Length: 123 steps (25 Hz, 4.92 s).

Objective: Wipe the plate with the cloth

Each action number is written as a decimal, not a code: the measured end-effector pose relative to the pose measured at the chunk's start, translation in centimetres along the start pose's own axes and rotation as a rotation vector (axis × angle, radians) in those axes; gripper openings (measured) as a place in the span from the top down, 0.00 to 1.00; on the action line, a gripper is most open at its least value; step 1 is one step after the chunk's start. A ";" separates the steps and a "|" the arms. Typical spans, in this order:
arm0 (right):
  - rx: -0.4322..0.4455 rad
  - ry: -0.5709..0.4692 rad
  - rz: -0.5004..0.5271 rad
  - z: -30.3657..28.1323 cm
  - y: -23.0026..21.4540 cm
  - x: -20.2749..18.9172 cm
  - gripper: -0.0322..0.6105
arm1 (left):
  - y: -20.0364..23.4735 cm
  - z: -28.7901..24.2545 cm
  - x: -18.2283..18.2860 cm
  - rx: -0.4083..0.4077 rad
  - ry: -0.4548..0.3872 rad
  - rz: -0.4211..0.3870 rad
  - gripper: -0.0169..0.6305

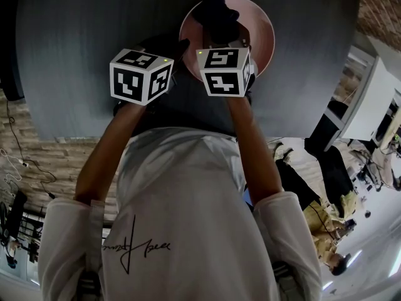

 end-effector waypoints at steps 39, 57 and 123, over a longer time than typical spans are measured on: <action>0.251 0.030 -0.031 0.8 3.2 -0.8 0.76 | 0.3 0.0 0.2 -0.024 -0.013 0.062 0.84; 0.350 0.072 -0.034 1.7 4.6 -2.3 0.76 | 0.7 0.0 0.2 -0.039 -0.018 0.089 0.84; 0.490 0.238 0.021 5.8 5.4 -8.0 0.76 | 0.9 -0.4 0.5 -0.062 -0.036 0.118 0.86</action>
Point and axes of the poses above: the fingertips, and each gripper's own axes: z backward along the fingers, y to its left, x out of its top, the point moved 5 cm from there along z, backward along the fingers, and after that the axes turned 6 degrees about x, right-handed, at the moved point
